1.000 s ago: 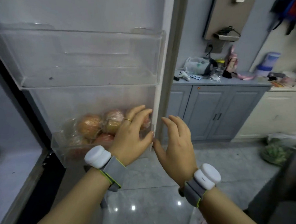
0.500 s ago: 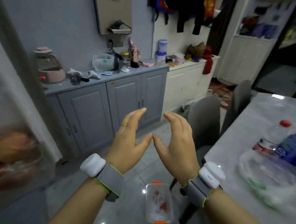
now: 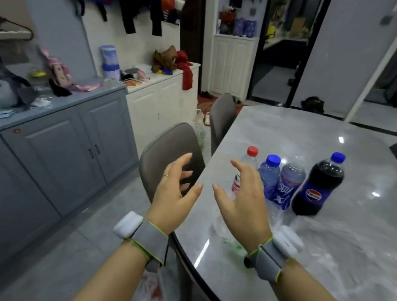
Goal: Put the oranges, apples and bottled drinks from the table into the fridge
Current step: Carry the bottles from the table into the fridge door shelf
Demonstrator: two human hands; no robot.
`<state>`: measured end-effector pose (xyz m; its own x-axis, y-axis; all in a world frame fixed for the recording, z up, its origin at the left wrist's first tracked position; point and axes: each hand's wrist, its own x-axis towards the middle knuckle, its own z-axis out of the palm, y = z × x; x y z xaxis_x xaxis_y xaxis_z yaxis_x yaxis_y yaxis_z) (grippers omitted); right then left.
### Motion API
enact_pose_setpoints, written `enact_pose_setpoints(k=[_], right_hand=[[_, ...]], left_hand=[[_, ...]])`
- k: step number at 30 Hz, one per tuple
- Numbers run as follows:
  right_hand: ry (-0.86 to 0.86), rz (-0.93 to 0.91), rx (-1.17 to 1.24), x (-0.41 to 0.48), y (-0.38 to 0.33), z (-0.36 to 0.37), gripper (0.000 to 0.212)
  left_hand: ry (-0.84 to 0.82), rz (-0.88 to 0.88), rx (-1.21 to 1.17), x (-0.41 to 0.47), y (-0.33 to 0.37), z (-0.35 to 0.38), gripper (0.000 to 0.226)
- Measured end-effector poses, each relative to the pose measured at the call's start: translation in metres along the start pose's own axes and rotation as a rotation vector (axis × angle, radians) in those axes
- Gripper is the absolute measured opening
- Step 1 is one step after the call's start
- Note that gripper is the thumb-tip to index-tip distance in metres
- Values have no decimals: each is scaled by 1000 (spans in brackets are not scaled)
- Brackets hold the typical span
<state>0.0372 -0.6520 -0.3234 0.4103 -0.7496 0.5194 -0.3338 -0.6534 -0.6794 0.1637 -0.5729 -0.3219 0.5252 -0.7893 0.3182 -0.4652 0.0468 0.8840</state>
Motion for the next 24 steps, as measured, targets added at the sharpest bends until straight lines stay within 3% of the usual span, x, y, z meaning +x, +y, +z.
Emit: enact_pose_setpoints(k=[5, 13, 19, 24], right_hand=[[53, 158, 8, 29, 68, -12, 66], [35, 325, -25, 52, 151, -3, 81], [36, 393, 56, 58, 187, 16, 88], [74, 384, -41, 67, 198, 30, 88]], left_hand=[[-98, -68, -49, 48, -13, 74, 66], [-161, -195, -53, 92, -48, 148, 106], [-183, -291, 3, 114, -73, 177, 101], [-209, -330, 17, 129, -85, 189, 102]])
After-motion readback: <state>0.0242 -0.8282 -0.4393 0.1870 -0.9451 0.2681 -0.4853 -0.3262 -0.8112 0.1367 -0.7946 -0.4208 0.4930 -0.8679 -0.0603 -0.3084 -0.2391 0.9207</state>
